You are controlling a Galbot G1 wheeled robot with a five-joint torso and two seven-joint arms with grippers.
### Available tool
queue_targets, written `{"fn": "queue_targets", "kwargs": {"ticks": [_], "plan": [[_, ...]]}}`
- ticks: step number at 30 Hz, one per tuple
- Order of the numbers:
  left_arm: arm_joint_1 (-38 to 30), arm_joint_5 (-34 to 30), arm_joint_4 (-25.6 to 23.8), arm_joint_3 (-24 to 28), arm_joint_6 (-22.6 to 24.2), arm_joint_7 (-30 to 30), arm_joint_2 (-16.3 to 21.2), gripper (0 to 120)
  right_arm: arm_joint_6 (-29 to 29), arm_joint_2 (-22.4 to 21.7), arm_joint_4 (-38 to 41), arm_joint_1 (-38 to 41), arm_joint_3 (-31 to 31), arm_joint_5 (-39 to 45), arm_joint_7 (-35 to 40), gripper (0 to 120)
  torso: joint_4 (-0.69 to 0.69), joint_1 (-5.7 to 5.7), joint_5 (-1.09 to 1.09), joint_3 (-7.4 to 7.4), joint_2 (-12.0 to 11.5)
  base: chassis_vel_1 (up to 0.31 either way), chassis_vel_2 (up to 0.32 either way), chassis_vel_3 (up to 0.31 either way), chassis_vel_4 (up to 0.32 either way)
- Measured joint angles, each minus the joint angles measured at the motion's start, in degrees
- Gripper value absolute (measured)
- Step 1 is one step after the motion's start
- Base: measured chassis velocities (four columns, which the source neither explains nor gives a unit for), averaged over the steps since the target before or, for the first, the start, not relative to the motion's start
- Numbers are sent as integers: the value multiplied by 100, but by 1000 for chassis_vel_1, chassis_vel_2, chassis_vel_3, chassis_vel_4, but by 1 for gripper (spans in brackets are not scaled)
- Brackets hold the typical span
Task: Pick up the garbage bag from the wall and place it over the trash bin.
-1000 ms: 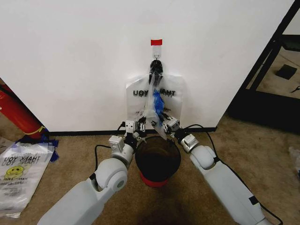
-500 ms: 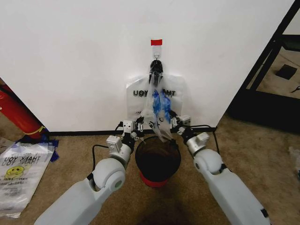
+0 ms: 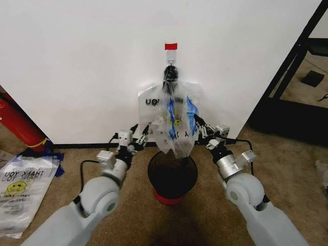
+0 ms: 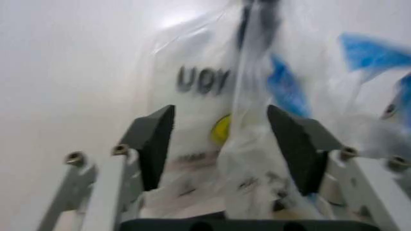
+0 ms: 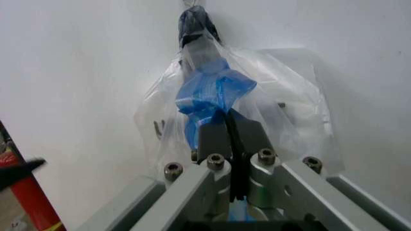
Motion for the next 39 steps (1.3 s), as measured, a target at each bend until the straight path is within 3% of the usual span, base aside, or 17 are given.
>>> {"fn": "queue_targets", "kwargs": {"ticks": [6, 8, 12, 19, 24, 33, 39], "plan": [[-406, -121, -23, 609, 82, -66, -211, 84, 0, 73, -95, -41, 8, -98, 43, 0, -4, 0, 1, 0, 0, 0, 0, 0, 0], [-709, -241, 199, 1012, 240, -173, -500, 95, -6, 117, -140, -69, 35, -128, 125, 0, -2, 0, 2, 1, 0, 0, 0, 0, 0], [-1030, -354, 459, 1266, 350, -218, -803, 100, -32, 61, -135, -108, 123, -113, 178, 0, -4, 0, 0, 1, 0, 0, 0, 0, 0], [-1490, -359, 900, 1691, 406, -233, -1071, 97, -49, -22, -95, -183, 208, -67, 211, 0, -3, 1, 2, 1, 0, 0, 0, 0, 0], [-1610, 68, 1169, 2059, 381, -148, -1265, 94, -57, -24, -64, -187, 218, -25, 217, 0, -2, 0, 1, 1, 0, 0, 0, 0, 0], [-1961, 615, 1927, 2277, 109, 47, -1706, 61, -77, -19, 54, -278, 291, 9, 219, 0, -4, 0, 1, 1, -1, 0, 0, 0, 0], [-1920, 796, 2040, 2171, 81, -61, -1657, 57, -69, -28, 90, -363, 385, 9, 165, 0, -1, 1, 1, 1, -1, 0, 0, 0, 0]]}}
